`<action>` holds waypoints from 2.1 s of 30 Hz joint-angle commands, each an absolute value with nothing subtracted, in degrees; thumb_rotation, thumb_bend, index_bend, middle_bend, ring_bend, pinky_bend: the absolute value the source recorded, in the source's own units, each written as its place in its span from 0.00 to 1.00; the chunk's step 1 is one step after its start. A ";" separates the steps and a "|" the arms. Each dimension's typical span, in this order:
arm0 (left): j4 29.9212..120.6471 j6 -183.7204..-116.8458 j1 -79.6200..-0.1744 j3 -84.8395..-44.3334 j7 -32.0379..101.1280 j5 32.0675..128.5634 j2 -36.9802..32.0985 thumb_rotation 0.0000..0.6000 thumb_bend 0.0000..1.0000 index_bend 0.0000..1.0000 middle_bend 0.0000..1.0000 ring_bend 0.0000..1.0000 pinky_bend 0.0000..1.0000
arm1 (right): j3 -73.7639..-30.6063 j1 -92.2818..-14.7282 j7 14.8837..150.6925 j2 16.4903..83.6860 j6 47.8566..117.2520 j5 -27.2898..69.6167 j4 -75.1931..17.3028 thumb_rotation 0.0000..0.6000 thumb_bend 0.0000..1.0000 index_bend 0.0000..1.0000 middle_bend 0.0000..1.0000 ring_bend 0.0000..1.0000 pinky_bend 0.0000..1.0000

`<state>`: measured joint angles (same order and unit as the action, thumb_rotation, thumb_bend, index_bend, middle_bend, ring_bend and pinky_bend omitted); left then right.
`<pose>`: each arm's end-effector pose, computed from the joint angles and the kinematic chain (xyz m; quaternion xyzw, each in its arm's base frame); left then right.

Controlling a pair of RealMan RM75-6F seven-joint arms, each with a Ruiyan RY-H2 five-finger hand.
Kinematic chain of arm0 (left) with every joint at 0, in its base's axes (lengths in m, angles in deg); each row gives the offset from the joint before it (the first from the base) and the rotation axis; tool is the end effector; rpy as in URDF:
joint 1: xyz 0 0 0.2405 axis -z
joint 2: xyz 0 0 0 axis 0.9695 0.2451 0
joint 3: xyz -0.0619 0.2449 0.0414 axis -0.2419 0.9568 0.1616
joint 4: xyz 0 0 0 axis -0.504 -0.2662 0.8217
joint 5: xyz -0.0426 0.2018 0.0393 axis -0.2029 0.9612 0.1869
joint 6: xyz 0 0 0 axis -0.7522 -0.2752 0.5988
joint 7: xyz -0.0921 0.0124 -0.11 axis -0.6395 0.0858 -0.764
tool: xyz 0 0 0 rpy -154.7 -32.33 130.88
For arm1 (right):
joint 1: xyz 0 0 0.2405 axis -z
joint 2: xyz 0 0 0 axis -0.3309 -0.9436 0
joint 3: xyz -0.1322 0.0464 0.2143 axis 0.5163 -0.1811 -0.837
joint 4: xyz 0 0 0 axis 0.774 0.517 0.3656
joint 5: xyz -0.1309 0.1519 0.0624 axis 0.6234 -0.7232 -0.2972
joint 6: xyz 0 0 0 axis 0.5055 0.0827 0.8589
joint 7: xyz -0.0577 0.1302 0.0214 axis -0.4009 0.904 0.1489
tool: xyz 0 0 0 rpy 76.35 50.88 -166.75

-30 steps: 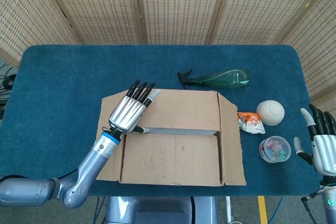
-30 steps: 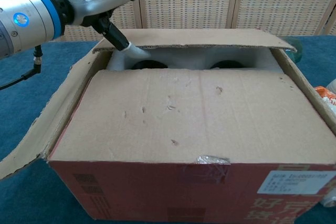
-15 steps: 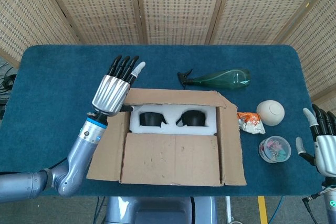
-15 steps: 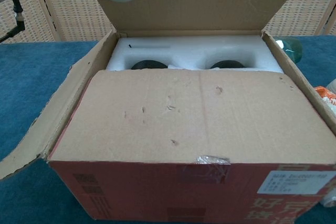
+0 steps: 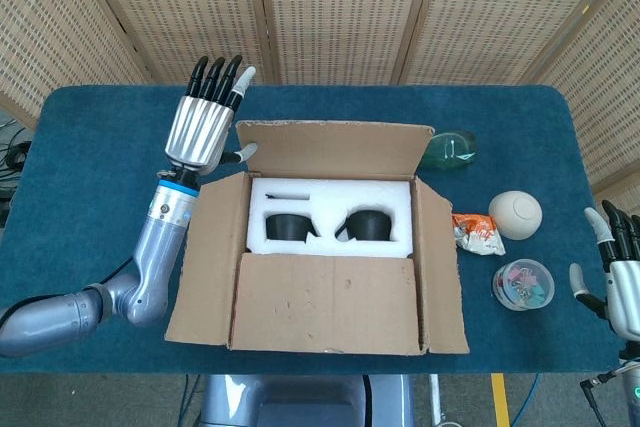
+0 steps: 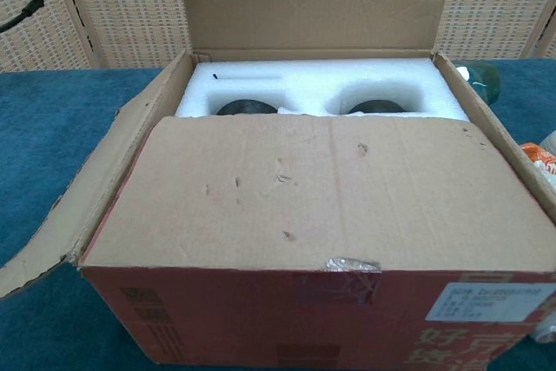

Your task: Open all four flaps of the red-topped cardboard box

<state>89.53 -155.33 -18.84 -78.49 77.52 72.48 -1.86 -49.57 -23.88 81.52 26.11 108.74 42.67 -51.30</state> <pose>-0.0388 0.4200 0.0911 -0.6636 -0.1736 -0.4324 0.5853 -0.2933 -0.1938 0.2035 0.5523 -0.3411 0.4356 0.6236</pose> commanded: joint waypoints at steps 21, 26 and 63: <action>98.89 -151.49 -22.13 -79.98 66.89 69.54 3.92 0.61 0.18 0.27 0.00 0.00 0.00 | -49.61 -23.33 80.93 25.49 108.74 42.71 -52.39 1.00 0.51 0.03 0.01 0.00 0.00; 106.87 -146.18 -24.53 -78.66 61.85 68.32 9.30 0.39 0.18 0.31 0.00 0.00 0.00 | -49.56 -23.36 80.84 25.60 108.60 42.88 -52.58 1.00 0.50 0.03 0.01 0.00 0.00; 114.89 -135.51 -30.29 -65.55 46.86 84.85 12.09 0.14 0.13 0.38 0.00 0.00 0.00 | -49.48 -22.27 81.52 26.11 109.40 42.70 -52.19 1.00 0.52 0.03 0.01 0.00 0.00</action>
<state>114.86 -135.25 -30.32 -65.82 46.43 84.58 12.32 -49.46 -22.29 81.48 26.13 109.38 42.72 -52.22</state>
